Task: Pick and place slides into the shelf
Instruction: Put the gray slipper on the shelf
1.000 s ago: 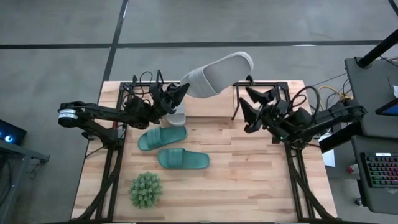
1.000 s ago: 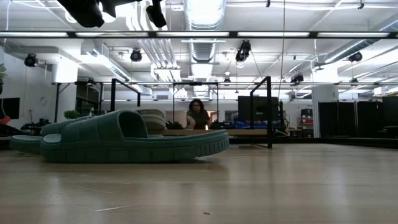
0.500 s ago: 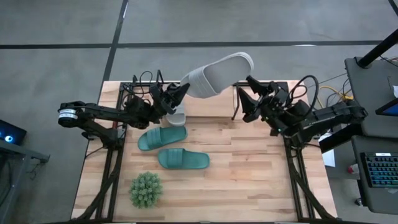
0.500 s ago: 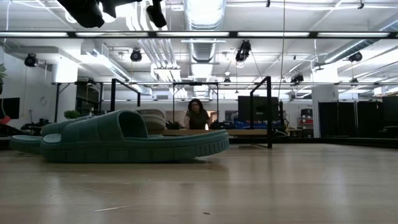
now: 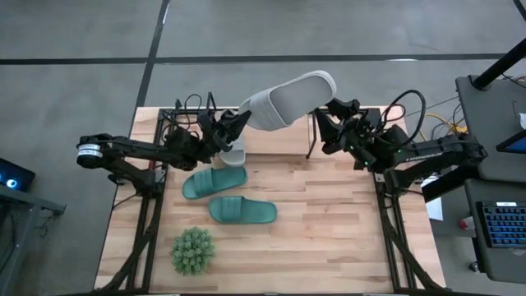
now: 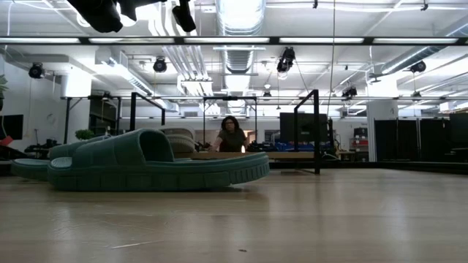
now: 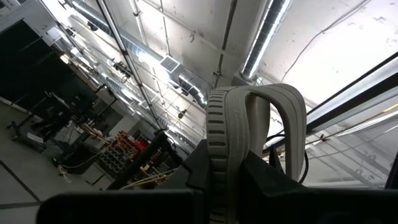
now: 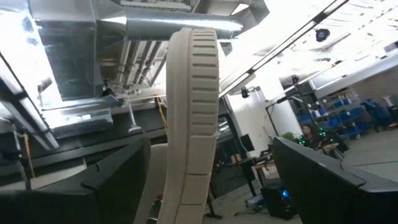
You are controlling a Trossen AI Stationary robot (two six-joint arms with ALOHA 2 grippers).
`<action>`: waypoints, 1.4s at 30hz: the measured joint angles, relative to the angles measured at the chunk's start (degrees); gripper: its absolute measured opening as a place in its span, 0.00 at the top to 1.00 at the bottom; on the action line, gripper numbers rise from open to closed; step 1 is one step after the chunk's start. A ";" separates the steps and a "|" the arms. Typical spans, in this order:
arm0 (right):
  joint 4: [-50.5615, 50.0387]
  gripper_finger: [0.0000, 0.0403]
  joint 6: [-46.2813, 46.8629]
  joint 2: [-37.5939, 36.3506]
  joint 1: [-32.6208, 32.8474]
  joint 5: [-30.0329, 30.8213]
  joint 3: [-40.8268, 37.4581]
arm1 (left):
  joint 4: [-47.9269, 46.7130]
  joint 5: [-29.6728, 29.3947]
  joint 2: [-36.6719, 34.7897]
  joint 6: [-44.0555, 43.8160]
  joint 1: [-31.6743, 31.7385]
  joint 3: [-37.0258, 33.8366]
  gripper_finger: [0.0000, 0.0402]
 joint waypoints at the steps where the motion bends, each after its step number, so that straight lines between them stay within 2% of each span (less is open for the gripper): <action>1: 0.00 0.19 0.24 0.00 -0.22 -0.46 0.02 | -0.24 0.00 0.00 0.00 0.00 0.00 0.96; 9: -0.87 0.19 -0.55 0.51 -0.99 -1.36 2.72 | -0.35 0.08 0.28 0.02 0.00 -0.04 0.96; 21: -10.34 0.19 4.90 3.38 -5.06 -4.11 9.52 | -0.76 0.42 0.33 0.04 -0.02 -0.04 0.96; 33: -12.22 0.20 6.21 3.72 -5.06 -3.60 10.18 | -0.26 0.63 0.33 0.04 -0.02 -0.04 0.96; 37: -12.14 0.32 7.74 3.87 -5.06 -2.64 10.09 | -0.22 0.81 0.33 0.02 -0.02 -0.04 0.96; 42: -12.21 0.65 7.06 4.04 -5.06 -0.36 10.03 | -0.25 0.77 0.33 0.04 0.00 -0.04 0.96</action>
